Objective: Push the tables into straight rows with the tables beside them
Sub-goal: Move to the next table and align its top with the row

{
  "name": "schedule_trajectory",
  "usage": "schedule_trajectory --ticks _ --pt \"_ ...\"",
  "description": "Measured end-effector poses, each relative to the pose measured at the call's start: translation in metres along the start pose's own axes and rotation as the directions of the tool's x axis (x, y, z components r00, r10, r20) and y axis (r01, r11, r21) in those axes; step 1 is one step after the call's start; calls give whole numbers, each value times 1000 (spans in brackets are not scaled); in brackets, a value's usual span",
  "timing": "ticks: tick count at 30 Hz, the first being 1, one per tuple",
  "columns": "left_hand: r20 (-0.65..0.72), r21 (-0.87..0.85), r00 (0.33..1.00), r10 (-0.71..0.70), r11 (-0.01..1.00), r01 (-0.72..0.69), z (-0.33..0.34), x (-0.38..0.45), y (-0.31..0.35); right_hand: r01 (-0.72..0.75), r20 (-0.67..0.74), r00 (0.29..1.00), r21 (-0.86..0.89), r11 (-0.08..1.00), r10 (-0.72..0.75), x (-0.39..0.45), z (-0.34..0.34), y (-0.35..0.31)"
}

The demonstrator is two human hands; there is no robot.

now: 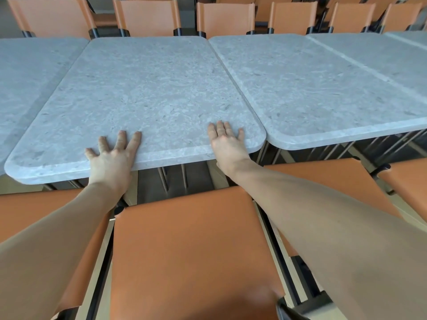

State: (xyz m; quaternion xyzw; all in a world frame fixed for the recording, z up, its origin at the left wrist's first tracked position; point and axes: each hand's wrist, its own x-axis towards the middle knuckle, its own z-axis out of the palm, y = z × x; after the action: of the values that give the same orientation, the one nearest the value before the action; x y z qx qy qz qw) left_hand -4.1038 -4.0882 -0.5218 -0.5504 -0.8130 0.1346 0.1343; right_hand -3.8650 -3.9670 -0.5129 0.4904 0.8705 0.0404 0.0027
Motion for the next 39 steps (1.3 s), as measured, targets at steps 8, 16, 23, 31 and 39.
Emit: schedule_trajectory --ticks 8,16,23,31,39 --pt "28 43 1000 2 999 -3 -7 -7 1 -18 32 999 -3 1000 18 -9 -3 -3" --pt "82 30 995 48 998 -50 -22 -8 -2 -29 30 999 70 997 27 -11 -5 -4" --pt "134 -49 986 99 994 -94 -44 -2 0 7 58 998 187 982 -19 -16 -9 1" --pt "-11 -335 953 302 897 -288 -58 48 5 -32 -226 967 351 936 118 25 -18 15" --pt "-30 -639 938 345 715 -284 -70 121 97 -2 -406 900 363 932 160 33 2 14"
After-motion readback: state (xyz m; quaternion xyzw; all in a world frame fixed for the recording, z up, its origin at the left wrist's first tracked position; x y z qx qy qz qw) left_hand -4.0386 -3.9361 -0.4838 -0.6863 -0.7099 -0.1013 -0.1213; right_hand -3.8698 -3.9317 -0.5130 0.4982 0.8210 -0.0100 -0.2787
